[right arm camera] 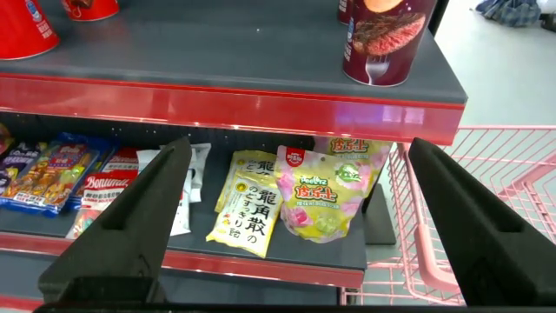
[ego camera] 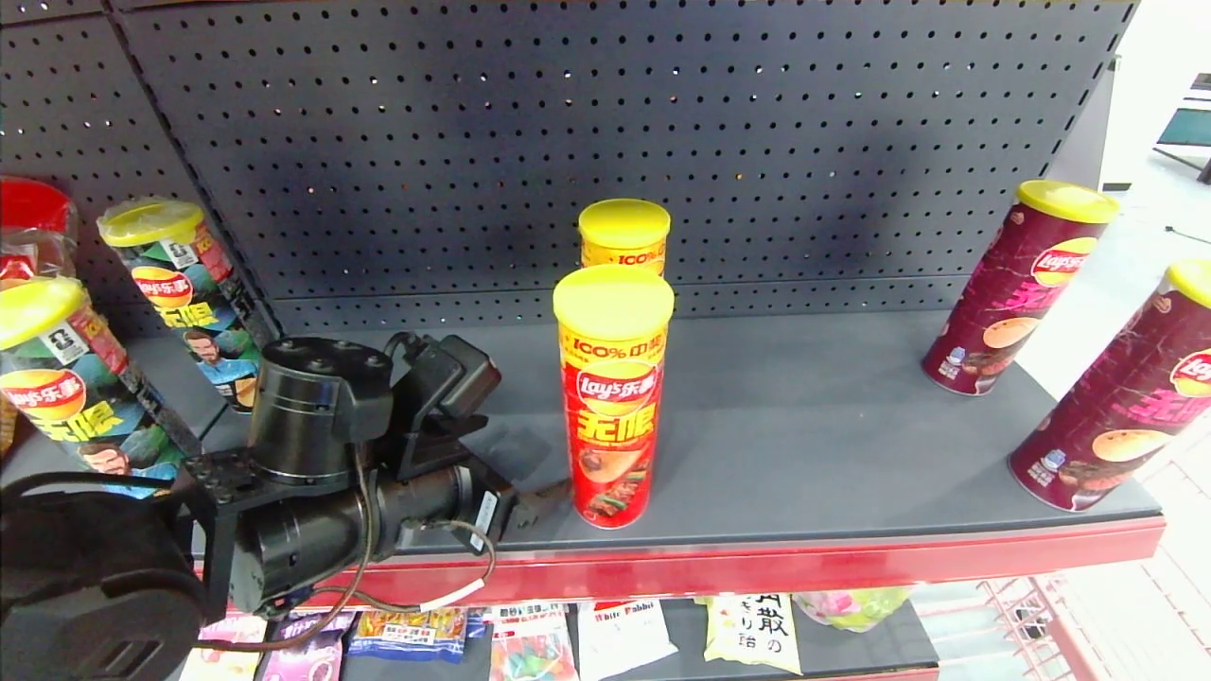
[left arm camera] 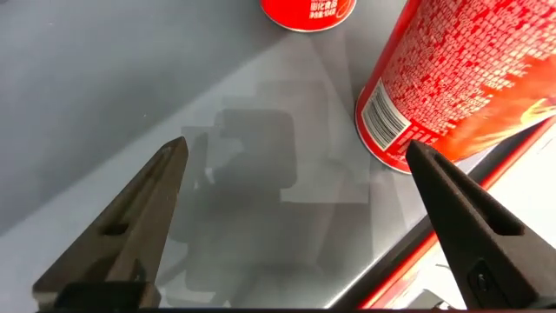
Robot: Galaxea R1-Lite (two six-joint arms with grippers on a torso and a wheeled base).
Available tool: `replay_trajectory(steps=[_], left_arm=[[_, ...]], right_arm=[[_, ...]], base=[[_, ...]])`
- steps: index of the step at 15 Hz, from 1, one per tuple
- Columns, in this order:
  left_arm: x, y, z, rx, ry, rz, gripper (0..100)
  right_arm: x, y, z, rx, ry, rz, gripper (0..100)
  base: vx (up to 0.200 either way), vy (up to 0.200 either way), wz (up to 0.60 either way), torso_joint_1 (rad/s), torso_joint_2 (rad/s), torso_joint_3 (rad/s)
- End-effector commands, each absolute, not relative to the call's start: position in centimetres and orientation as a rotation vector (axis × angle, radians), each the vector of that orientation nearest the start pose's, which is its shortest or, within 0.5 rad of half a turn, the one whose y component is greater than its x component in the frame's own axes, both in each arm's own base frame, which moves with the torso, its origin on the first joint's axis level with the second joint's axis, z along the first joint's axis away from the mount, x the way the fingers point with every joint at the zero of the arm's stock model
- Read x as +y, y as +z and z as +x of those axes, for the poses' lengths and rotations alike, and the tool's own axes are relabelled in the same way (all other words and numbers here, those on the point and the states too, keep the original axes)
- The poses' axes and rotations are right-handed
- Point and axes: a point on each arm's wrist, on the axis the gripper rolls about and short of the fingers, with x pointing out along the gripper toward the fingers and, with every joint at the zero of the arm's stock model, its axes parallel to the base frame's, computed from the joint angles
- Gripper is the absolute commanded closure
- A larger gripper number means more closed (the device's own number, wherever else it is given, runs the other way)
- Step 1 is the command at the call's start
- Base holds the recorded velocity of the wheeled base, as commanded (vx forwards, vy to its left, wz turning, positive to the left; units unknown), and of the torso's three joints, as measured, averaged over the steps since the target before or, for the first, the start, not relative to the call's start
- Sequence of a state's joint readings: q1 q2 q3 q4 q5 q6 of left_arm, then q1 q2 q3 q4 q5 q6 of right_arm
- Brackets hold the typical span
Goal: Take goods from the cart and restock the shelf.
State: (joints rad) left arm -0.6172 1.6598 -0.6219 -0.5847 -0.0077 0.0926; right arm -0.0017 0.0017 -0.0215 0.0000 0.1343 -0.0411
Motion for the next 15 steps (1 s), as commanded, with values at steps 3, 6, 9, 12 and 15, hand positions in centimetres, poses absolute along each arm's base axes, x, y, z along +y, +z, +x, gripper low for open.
replay_trajectory(steps=[3, 6, 9, 12, 15], left_arm=[[-15.8, 14.1, 22.3, 0.414, -0.634, 0.226, 0], [-14.8, 14.4, 21.0, 0.405, -0.627, 0.221, 0], [-13.1, 15.2, 18.5, 0.373, -0.625, 0.210, 0], [-10.6, 15.6, 16.1, 0.339, -0.538, 0.202, 0], [-8.6, 16.1, 14.3, 0.298, -0.404, 0.149, 0]], right_arm=[[0.3, 8.1, -2.5, -0.023, 0.133, -0.043, 0], [0.3, 8.1, -2.4, -0.025, 0.139, -0.075, 0], [0.3, 8.1, -2.4, -0.026, 0.140, -0.090, 0], [0.3, 8.1, -2.4, -0.026, 0.146, -0.081, 0], [0.3, 8.1, -2.4, -0.026, 0.145, -0.080, 0]], base=[[0.000, 0.000, 0.00, 0.000, 0.00, 0.000], [0.000, 0.000, 0.00, 0.000, 0.00, 0.000], [0.000, 0.000, 0.00, 0.000, 0.00, 0.000], [0.000, 0.000, 0.00, 0.000, 0.00, 0.000], [0.000, 0.000, 0.00, 0.000, 0.00, 0.000]])
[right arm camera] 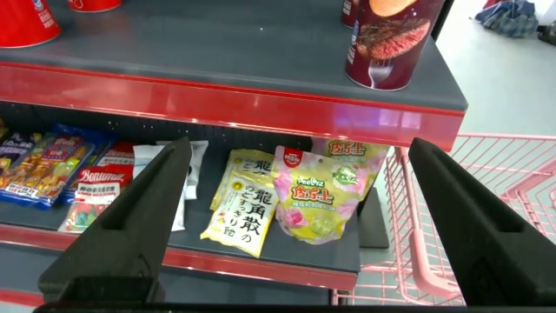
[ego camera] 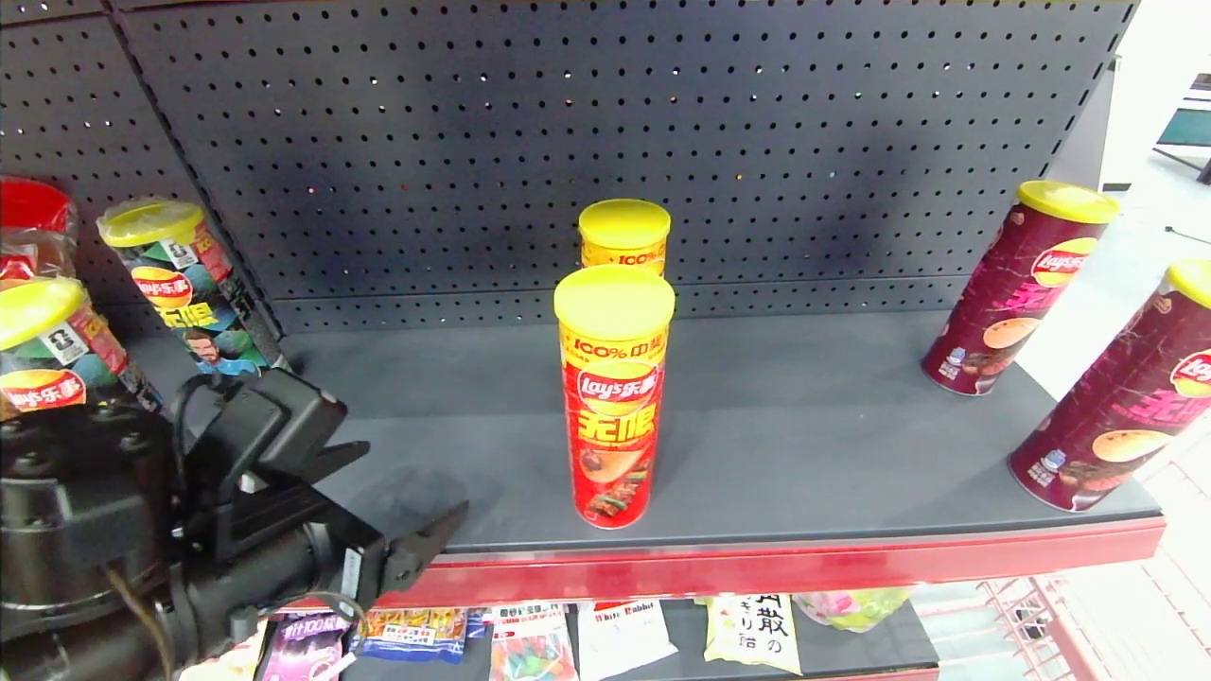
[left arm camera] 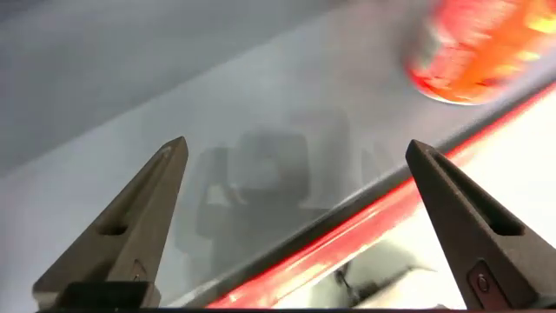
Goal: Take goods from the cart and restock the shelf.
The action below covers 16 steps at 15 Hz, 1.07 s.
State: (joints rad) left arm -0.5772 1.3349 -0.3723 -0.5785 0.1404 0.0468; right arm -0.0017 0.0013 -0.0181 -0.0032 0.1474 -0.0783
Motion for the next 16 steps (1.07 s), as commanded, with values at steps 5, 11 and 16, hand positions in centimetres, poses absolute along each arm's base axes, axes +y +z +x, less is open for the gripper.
replay_trajectory(steps=[5, 11, 16], left_arm=[[-6.2, 16.1, 11.3, 0.226, -0.244, 0.155, 0], [-4.0, 15.2, 7.6, 0.141, -0.207, 0.120, 0], [0.1, 12.4, 1.6, 0.058, -0.113, 0.076, 0]], right_arm=[[0.3, 8.0, -2.4, -0.024, 0.145, -0.079, 0], [0.3, 7.9, -2.4, -0.020, 0.142, -0.073, 0], [0.3, 7.6, -2.3, -0.008, 0.130, -0.057, 0]], base=[[0.000, 0.000, 0.00, 0.000, 0.00, 0.000], [0.000, 0.000, 0.00, 0.000, 0.00, 0.000], [0.000, 0.000, 0.00, 0.000, 0.00, 0.000]])
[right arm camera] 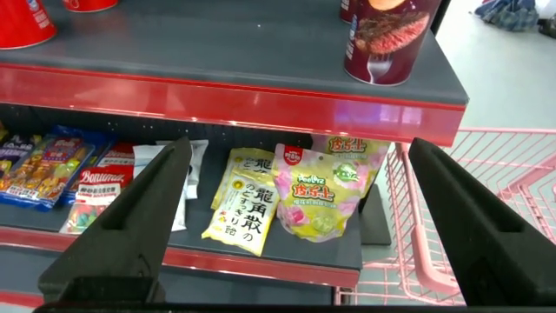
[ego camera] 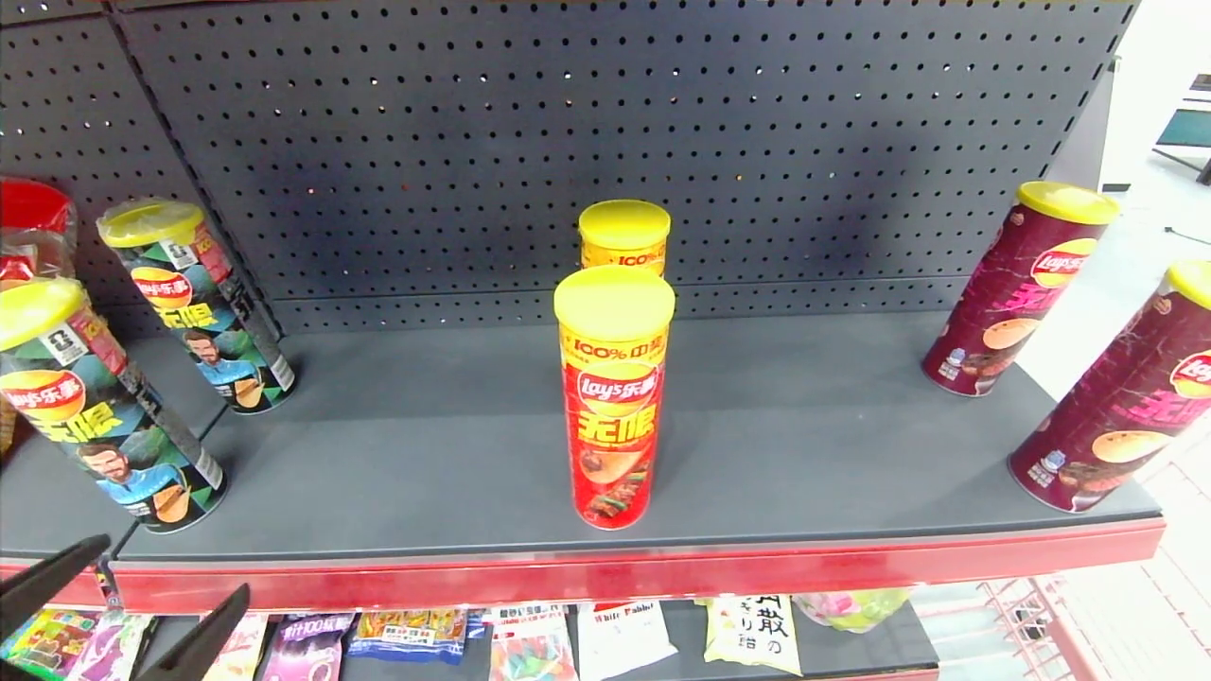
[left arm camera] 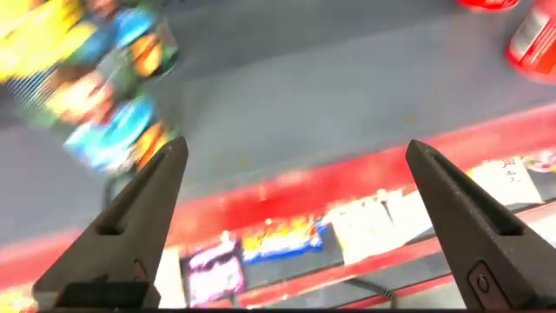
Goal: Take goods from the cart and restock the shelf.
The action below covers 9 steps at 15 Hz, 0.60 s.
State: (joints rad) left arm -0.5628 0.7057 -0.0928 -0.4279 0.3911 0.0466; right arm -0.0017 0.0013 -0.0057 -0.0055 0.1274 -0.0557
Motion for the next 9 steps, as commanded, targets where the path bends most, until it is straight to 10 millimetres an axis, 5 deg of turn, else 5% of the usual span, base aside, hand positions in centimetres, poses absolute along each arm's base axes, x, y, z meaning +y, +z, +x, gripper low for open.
replay_trajectory(steps=[1, 4, 9], left_arm=[[0.3, 12.3, 1.2, 0.057, -0.107, 0.076, 0], [1.8, 9.4, -3.1, 0.144, 0.124, 0.074, 0], [2.0, 9.4, -2.8, 0.196, 0.303, 0.041, 0]], right_arm=[[0.3, 7.6, -2.3, -0.008, 0.123, -0.052, 0], [0.2, 7.6, -2.3, 0.000, 0.075, 0.002, 0], [0.2, 7.6, -2.3, 0.002, 0.075, 0.003, 0]], base=[[0.000, 0.000, 0.00, 0.000, 0.00, 0.000], [0.000, 0.000, 0.00, 0.000, 0.00, 0.000], [0.000, 0.000, 0.00, 0.000, 0.00, 0.000]])
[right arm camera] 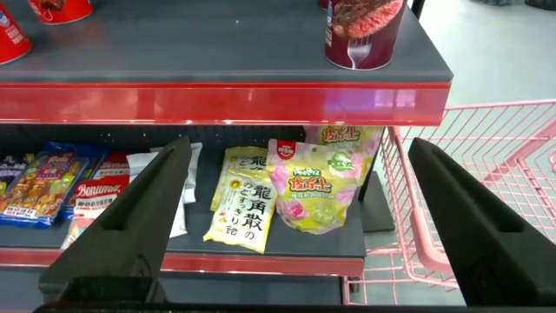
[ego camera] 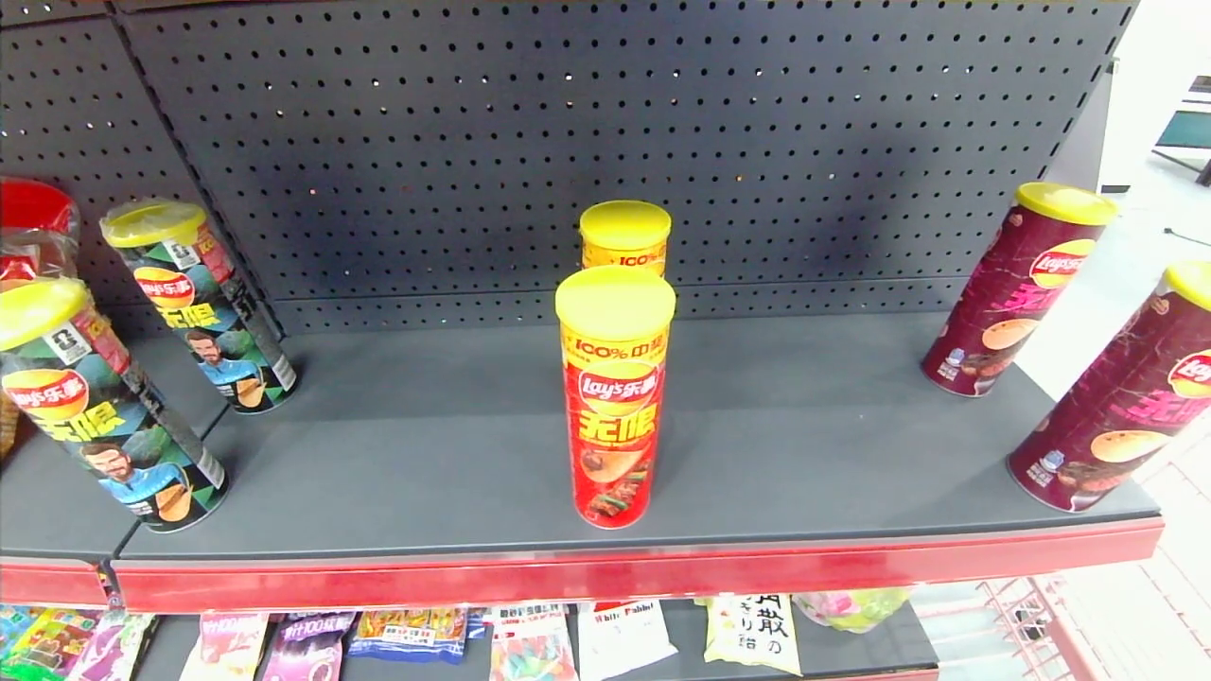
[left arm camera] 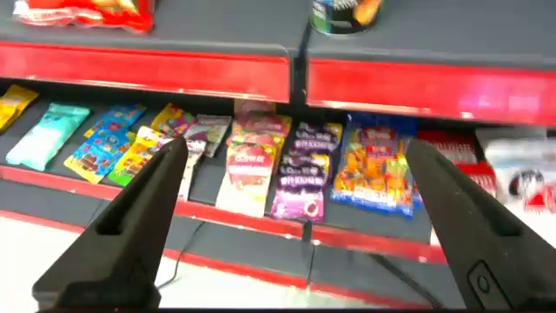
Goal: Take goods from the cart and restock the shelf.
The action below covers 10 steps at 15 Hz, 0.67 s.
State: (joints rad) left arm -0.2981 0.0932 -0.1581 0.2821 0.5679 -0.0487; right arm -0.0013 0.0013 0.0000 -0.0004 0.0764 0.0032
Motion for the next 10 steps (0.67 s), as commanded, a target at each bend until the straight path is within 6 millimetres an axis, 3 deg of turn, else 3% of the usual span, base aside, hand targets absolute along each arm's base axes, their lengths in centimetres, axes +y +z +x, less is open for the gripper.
replay_trajectory(steps=[1, 3, 6, 8, 10], left_arm=[[1.8, 9.7, -2.4, 0.246, 0.357, 0.054, 0], [1.3, 9.7, -1.7, 0.352, 0.517, 0.066, 0], [1.0, 9.5, -2.1, 0.319, 0.532, 0.031, 0], [0.8, 8.9, -3.5, 0.143, 0.382, -0.026, 0], [0.2, 8.6, -3.3, 0.086, 0.072, -0.093, 0]], right_arm=[[0.2, 7.6, -2.3, 0.002, 0.075, 0.003, 0], [0.2, 7.6, -2.3, 0.002, 0.075, 0.003, 0], [0.2, 7.6, -2.3, 0.002, 0.077, 0.003, 0], [0.2, 7.6, -2.3, 0.002, 0.075, 0.003, 0], [0.2, 7.6, -2.3, 0.002, 0.075, 0.005, 0]], base=[[0.000, 0.000, 0.00, 0.000, 0.00, 0.000], [0.000, 0.000, 0.00, 0.000, 0.00, 0.000], [0.000, 0.000, 0.00, 0.000, 0.00, 0.000], [0.000, 0.000, 0.00, 0.000, 0.00, 0.000], [0.000, 0.000, 0.00, 0.000, 0.00, 0.000]])
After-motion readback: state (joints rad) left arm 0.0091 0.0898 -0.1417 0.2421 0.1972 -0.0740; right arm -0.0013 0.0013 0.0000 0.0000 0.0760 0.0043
